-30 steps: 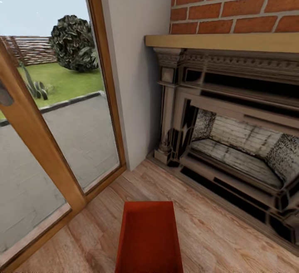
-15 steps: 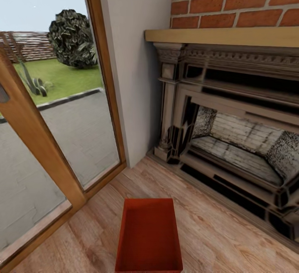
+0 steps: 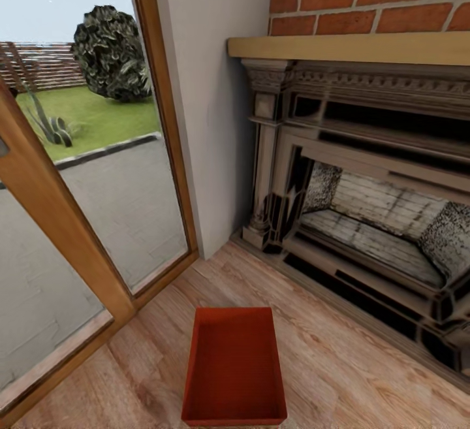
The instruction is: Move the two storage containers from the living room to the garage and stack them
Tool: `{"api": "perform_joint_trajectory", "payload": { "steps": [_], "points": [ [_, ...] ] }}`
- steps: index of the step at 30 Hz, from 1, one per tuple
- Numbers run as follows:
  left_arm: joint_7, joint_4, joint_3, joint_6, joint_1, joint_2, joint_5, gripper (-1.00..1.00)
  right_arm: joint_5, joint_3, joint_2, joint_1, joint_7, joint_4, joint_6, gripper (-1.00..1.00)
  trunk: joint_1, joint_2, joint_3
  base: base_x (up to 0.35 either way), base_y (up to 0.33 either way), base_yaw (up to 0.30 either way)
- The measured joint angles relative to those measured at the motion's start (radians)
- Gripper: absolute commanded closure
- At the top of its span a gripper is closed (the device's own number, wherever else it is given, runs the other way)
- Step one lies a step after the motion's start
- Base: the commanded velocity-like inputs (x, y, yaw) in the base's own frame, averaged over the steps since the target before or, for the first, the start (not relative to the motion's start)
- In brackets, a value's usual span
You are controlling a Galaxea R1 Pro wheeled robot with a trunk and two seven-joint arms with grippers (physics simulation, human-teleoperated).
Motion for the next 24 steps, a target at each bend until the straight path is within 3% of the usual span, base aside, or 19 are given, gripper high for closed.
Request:
{"api": "perform_joint_trajectory", "payload": {
  "steps": [24],
  "points": [
    [0.0, 0.0, 0.0, 0.0, 0.0, 0.0, 0.0, -1.0, -0.001, 0.0, -0.001, 0.0, -0.001, 0.0, -0.002, -1.0, 0.0, 0.0, -0.038, 0.0, 0.0, 0.0]
  ]
}}
